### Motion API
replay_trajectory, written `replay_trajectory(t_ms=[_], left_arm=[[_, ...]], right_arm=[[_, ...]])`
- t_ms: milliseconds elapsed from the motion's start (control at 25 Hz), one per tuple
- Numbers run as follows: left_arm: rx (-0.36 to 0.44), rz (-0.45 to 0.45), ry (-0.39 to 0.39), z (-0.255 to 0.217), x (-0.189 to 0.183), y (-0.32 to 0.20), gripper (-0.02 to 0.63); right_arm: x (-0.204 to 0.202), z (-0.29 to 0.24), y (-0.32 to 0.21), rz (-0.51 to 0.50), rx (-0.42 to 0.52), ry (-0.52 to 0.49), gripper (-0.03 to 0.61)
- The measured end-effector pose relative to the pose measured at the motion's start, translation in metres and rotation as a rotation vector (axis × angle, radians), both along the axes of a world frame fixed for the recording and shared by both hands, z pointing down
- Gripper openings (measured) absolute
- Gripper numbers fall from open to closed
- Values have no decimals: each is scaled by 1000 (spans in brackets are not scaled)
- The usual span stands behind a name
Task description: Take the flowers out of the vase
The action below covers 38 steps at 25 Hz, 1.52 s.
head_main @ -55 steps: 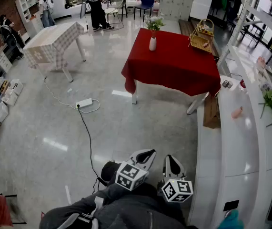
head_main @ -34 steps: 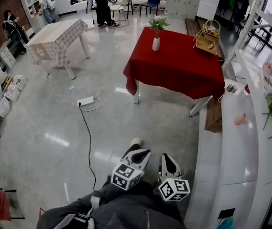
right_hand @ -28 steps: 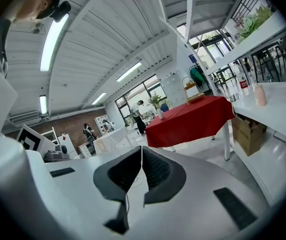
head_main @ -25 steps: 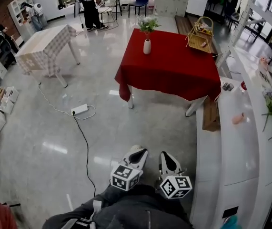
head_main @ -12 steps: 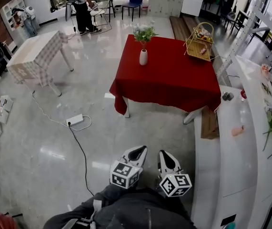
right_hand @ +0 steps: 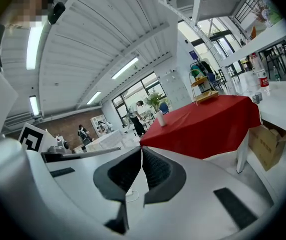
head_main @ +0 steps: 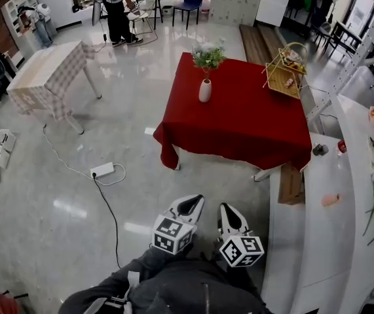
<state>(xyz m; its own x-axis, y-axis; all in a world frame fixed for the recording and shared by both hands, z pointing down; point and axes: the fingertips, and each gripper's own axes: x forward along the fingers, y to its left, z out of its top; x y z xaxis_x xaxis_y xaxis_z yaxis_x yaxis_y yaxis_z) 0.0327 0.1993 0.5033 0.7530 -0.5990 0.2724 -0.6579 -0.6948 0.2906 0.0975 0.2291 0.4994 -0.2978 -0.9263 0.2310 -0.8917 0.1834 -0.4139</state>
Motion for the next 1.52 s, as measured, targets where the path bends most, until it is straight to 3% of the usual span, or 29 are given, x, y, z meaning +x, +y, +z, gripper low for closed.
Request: replay_trajectory(t_ms=[680, 1520], left_arm=[[29, -7, 13, -2, -12, -79, 9], [9, -9, -1, 10, -23, -94, 9]], right_arm=[[-16, 9, -73, -29, 17, 2, 14], [-34, 19, -92, -54, 3, -20, 14]])
